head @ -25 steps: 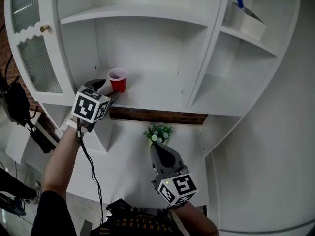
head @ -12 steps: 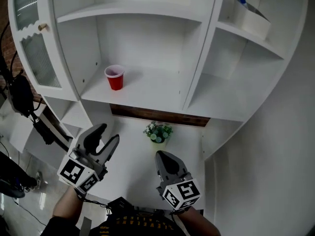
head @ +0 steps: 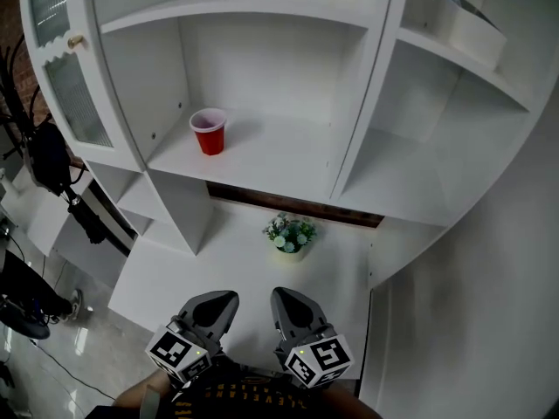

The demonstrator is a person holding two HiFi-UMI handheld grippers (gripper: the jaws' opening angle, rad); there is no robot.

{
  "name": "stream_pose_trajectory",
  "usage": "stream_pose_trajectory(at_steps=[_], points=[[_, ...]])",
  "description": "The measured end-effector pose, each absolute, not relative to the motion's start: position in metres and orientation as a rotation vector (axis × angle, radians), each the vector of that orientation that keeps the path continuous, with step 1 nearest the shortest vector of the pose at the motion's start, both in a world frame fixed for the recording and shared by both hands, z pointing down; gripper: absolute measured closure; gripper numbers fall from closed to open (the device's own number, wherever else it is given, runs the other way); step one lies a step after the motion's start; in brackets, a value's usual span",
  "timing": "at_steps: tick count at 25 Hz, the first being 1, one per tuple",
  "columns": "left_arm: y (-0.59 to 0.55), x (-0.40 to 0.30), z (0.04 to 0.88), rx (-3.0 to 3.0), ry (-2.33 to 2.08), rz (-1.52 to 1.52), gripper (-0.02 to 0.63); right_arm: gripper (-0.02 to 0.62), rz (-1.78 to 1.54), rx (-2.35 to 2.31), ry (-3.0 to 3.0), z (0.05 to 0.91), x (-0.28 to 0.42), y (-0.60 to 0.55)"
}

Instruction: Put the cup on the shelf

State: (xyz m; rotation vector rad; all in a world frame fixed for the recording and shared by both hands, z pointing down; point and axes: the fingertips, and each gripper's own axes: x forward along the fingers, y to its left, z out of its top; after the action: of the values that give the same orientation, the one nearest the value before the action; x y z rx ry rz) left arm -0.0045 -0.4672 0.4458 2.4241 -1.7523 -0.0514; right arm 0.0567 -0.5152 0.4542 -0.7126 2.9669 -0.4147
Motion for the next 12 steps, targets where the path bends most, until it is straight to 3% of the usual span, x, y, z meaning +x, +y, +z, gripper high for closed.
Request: stream_pose_trajectory(at_steps=[12], points=[[-0.476, 0.017, 0.484, 2.305, -1.715, -0.058, 0.603, 0.602, -0.435, -0.557, 3.043, 0.471, 0.049, -0.493]])
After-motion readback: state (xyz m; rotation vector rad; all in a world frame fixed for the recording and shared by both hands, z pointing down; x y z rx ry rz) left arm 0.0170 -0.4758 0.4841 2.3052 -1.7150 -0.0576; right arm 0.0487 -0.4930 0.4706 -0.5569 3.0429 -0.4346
